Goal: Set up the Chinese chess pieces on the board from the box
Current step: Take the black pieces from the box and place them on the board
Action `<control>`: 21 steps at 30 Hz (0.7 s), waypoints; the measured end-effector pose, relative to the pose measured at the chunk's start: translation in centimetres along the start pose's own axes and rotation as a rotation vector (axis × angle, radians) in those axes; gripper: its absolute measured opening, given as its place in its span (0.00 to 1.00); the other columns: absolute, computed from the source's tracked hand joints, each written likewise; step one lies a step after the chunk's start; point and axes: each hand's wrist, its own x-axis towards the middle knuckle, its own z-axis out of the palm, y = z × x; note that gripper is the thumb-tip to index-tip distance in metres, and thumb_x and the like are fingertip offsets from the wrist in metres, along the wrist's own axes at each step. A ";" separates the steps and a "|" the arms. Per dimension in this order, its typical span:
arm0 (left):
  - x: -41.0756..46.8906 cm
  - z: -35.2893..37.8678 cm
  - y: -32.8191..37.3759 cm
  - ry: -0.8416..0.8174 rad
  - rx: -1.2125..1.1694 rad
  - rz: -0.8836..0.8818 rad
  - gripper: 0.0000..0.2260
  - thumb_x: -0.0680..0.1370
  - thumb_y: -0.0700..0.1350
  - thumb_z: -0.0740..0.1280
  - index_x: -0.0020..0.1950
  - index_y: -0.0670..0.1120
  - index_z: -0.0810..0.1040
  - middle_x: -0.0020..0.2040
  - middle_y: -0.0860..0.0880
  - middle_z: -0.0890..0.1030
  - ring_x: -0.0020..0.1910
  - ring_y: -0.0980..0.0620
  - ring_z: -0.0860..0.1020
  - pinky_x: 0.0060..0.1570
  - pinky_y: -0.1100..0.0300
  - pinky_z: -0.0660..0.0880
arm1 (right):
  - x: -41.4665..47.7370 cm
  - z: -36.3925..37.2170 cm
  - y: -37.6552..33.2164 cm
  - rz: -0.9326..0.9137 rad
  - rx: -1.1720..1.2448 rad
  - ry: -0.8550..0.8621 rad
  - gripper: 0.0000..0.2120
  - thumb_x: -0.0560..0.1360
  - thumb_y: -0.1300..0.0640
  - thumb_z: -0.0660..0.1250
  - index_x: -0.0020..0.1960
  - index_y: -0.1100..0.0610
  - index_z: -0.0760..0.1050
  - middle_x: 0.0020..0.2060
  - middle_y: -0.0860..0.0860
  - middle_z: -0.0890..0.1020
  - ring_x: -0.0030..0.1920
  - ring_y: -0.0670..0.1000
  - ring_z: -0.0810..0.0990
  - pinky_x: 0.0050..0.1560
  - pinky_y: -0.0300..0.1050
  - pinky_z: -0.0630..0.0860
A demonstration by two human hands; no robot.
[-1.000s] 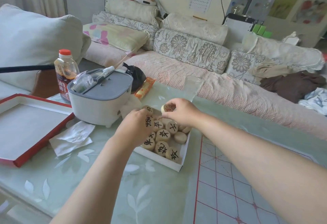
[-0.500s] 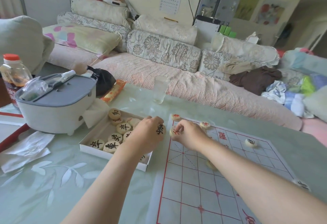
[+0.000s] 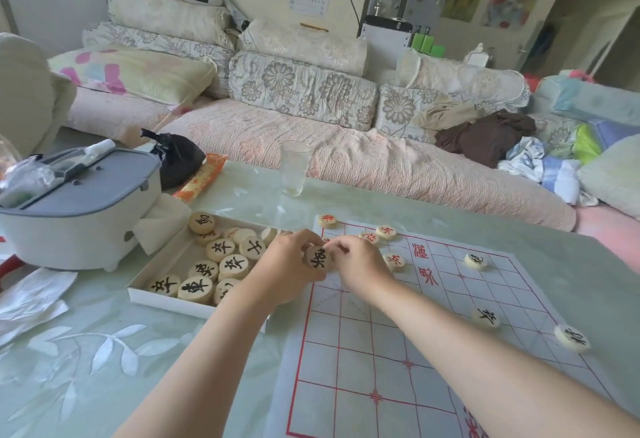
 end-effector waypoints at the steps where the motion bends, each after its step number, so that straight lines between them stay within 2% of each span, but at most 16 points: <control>1: -0.1 0.4 0.4 -0.010 -0.025 0.002 0.21 0.67 0.44 0.76 0.57 0.55 0.77 0.49 0.54 0.79 0.44 0.56 0.78 0.40 0.66 0.72 | -0.5 -0.5 -0.1 0.053 0.157 -0.012 0.13 0.82 0.53 0.60 0.51 0.55 0.82 0.44 0.47 0.82 0.38 0.48 0.78 0.33 0.37 0.70; 3: -0.3 1.2 1.4 -0.027 -0.069 -0.001 0.20 0.68 0.43 0.76 0.57 0.55 0.77 0.48 0.55 0.80 0.41 0.57 0.78 0.37 0.67 0.74 | -1.8 -1.8 0.1 0.113 0.367 -0.071 0.14 0.82 0.52 0.60 0.53 0.59 0.81 0.42 0.51 0.82 0.31 0.51 0.78 0.25 0.36 0.65; 7: -1.2 3.3 3.4 -0.055 -0.150 -0.021 0.21 0.68 0.44 0.77 0.58 0.56 0.75 0.48 0.57 0.79 0.38 0.58 0.78 0.30 0.69 0.71 | -4.5 -3.7 2.4 0.126 0.466 -0.113 0.08 0.80 0.57 0.66 0.58 0.55 0.79 0.41 0.50 0.83 0.32 0.49 0.77 0.27 0.37 0.68; 10: -2.3 5.6 5.4 -0.085 -0.254 -0.068 0.19 0.71 0.48 0.75 0.60 0.52 0.74 0.47 0.56 0.82 0.42 0.57 0.80 0.37 0.66 0.72 | -6.7 -5.5 4.7 0.169 0.536 -0.070 0.08 0.79 0.58 0.67 0.57 0.54 0.79 0.41 0.52 0.83 0.34 0.49 0.78 0.30 0.42 0.70; 14: -3.9 8.4 8.0 -0.101 -0.393 -0.179 0.12 0.76 0.47 0.70 0.58 0.45 0.77 0.44 0.51 0.84 0.39 0.55 0.82 0.34 0.66 0.72 | -10.1 -8.2 6.9 0.105 0.452 -0.024 0.08 0.79 0.61 0.67 0.54 0.50 0.80 0.40 0.49 0.84 0.33 0.46 0.80 0.33 0.42 0.74; 17: -5.4 10.7 10.5 -0.137 -0.457 -0.220 0.09 0.76 0.46 0.70 0.54 0.45 0.80 0.42 0.49 0.84 0.35 0.56 0.80 0.32 0.66 0.72 | -13.1 -10.6 8.1 0.048 0.300 -0.010 0.16 0.74 0.54 0.74 0.61 0.48 0.78 0.37 0.39 0.80 0.33 0.34 0.77 0.37 0.30 0.71; 19: -6.4 12.0 12.2 -0.139 -0.475 -0.216 0.07 0.76 0.46 0.71 0.52 0.46 0.81 0.39 0.51 0.84 0.31 0.58 0.78 0.32 0.65 0.72 | -14.9 -12.1 9.0 0.010 0.225 0.015 0.22 0.71 0.51 0.77 0.64 0.47 0.77 0.41 0.38 0.79 0.34 0.35 0.77 0.38 0.28 0.71; 21: -6.9 13.2 13.9 -0.153 -0.458 -0.187 0.05 0.76 0.46 0.71 0.50 0.48 0.82 0.38 0.52 0.85 0.33 0.57 0.80 0.33 0.65 0.74 | -16.5 -13.8 10.0 -0.025 0.208 0.057 0.20 0.72 0.52 0.77 0.62 0.48 0.78 0.47 0.39 0.79 0.36 0.39 0.78 0.40 0.31 0.74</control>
